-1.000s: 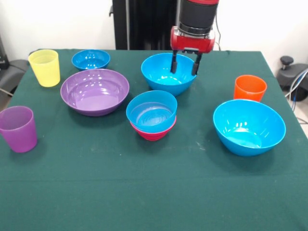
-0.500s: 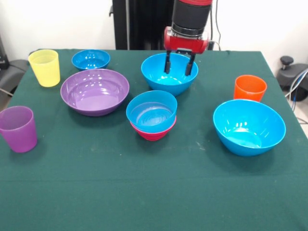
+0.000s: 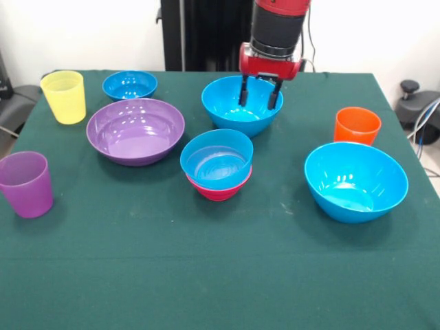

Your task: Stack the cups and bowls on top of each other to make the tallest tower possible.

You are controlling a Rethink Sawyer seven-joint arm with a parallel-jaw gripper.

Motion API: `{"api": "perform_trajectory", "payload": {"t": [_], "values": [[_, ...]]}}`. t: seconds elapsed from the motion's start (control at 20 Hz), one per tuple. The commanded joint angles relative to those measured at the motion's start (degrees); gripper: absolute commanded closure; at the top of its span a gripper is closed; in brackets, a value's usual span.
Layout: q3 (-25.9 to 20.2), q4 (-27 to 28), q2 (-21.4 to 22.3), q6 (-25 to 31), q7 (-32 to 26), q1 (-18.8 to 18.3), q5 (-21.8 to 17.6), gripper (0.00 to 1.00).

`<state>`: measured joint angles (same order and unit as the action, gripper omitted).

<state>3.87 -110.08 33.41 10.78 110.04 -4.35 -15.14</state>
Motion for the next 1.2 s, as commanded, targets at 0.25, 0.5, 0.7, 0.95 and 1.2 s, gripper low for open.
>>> {"api": "perform_trajectory", "payload": {"t": [0.25, 0.5, 0.7, 0.95, 1.2], "values": [[-3.38, 1.44, 5.33, 5.93, 9.35, 3.1, 6.66, 0.0], [-3.09, 0.86, 7.1, 7.79, 8.53, 3.82, 8.4, 0.0], [-2.51, 1.78, 4.03, 4.81, 8.94, 4.55, 8.83, 0.0], [-2.02, 4.86, -2.32, -0.53, 7.74, 3.81, 7.82, 0.0], [-1.94, 6.32, -6.54, -4.94, 7.21, 2.87, 6.48, 0.0]]}}
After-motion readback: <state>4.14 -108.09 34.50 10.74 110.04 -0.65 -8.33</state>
